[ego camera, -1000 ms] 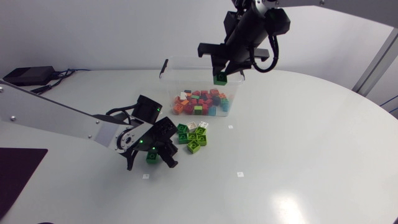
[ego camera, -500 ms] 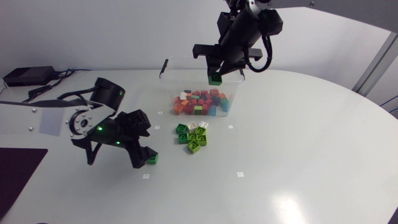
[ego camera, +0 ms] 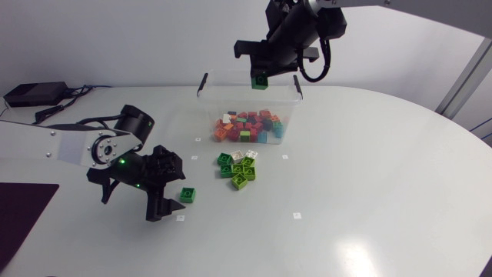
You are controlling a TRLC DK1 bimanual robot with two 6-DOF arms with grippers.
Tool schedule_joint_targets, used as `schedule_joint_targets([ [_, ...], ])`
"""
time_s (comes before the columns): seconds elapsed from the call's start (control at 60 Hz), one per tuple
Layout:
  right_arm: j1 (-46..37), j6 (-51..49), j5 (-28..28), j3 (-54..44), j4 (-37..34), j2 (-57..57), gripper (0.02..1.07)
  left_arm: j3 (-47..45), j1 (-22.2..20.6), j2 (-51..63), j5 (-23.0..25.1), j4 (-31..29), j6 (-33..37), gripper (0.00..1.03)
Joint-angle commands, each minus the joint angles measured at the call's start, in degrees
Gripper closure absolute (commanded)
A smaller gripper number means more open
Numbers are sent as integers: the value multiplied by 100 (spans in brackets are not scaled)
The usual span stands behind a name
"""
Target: Place the duplo bricks in the container
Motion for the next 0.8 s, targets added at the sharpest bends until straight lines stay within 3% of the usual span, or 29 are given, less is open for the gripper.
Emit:
schedule_joint_targets([
  [0.0, -45, -99, 2, 166, 192, 119, 76, 77, -31, 343, 52, -47, 390, 8],
  [0.217, -89, -195, 20, 228, 508, 294, 76, 340, 13, 729, 184, -21, 575, 12],
  [0.317, -151, -248, 2, 210, 649, 382, 76, 428, 66, 791, 351, -21, 601, 19],
  [0.55, -326, -257, -103, 298, 1115, 778, 76, 639, 118, 949, 474, -30, 566, 63],
  [0.567, -344, -257, -103, 316, 1185, 839, 76, 648, 118, 949, 474, -39, 566, 71],
  [0.783, -467, -257, -59, 790, 1361, 1490, 73, 701, 215, 703, 483, -241, 548, 74],
])
